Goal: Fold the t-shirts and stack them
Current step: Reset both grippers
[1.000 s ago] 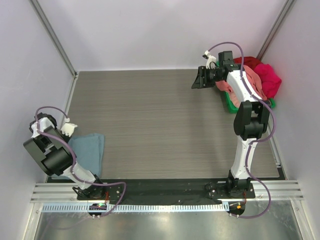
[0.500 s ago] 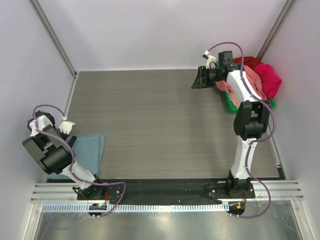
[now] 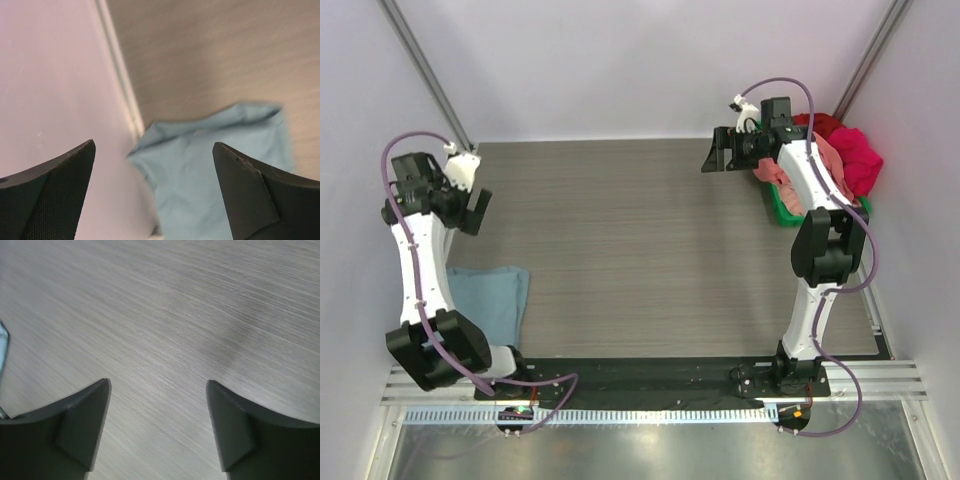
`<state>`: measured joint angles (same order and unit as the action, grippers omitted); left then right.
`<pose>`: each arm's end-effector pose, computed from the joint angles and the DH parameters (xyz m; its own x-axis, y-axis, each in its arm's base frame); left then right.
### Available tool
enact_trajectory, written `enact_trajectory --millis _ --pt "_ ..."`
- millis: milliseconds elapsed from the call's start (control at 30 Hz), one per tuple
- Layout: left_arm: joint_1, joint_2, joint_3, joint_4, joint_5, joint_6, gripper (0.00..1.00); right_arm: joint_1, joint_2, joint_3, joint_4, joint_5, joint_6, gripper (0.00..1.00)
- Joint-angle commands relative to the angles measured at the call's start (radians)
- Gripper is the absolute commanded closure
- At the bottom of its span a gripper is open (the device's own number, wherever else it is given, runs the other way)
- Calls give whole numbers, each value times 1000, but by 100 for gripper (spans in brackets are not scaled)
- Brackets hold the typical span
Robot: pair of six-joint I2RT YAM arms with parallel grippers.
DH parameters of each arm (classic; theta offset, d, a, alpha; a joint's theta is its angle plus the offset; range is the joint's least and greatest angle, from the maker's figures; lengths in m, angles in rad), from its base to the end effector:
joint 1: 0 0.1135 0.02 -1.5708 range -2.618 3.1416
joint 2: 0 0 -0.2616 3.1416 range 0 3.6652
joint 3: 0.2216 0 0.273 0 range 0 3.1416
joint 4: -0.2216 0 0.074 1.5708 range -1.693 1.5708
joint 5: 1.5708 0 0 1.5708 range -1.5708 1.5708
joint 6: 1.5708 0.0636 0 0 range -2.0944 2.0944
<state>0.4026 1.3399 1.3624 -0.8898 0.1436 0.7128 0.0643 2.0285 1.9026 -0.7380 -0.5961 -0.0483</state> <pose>0.2921 0.1145 0.3297 -0.7287 0.3932 -0.5608 0.2299 0.9117 0.3405 0.4863 0.0671 0.2780 -0.7378 -0.0875 -0.6693 -0.4532 0.7991 0.3950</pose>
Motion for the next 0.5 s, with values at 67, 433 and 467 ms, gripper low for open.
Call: enact_trajectory --millis 67,433,467 --pt "-94 120 171 74 154 -471 0 15 -100 38 94 217 94 0" --pt "-243 395 467 35 177 -673 0 155 -177 -17 186 805 112 0" --pt "-249 418 480 31 186 -676 0 166 -182 -39 196 840 101 0"
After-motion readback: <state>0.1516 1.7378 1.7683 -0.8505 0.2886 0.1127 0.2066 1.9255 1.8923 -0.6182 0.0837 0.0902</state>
